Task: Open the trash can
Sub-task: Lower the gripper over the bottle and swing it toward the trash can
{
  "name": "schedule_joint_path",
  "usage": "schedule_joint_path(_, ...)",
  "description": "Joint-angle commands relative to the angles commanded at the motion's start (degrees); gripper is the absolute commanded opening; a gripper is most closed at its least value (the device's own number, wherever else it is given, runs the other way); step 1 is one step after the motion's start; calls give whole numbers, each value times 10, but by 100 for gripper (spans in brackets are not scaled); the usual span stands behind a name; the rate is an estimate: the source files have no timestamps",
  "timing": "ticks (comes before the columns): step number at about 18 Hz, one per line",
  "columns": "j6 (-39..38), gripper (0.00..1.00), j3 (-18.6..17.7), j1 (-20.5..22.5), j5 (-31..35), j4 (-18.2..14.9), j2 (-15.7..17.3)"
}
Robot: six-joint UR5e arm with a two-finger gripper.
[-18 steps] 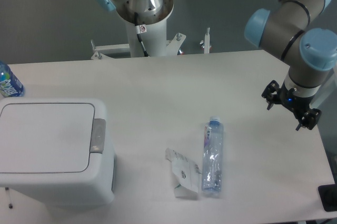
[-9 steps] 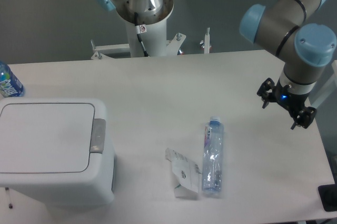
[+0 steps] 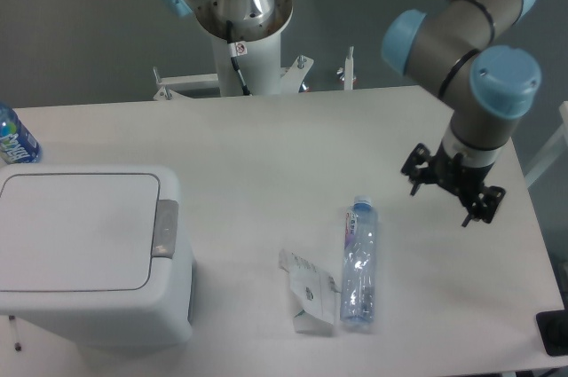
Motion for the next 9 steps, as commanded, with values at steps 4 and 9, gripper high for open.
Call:
schedule_joint_path(4, -117, 100, 5, -13, -41, 0, 1)
schedule_joint_path(9, -180, 100, 5, -37, -76, -2, 4)
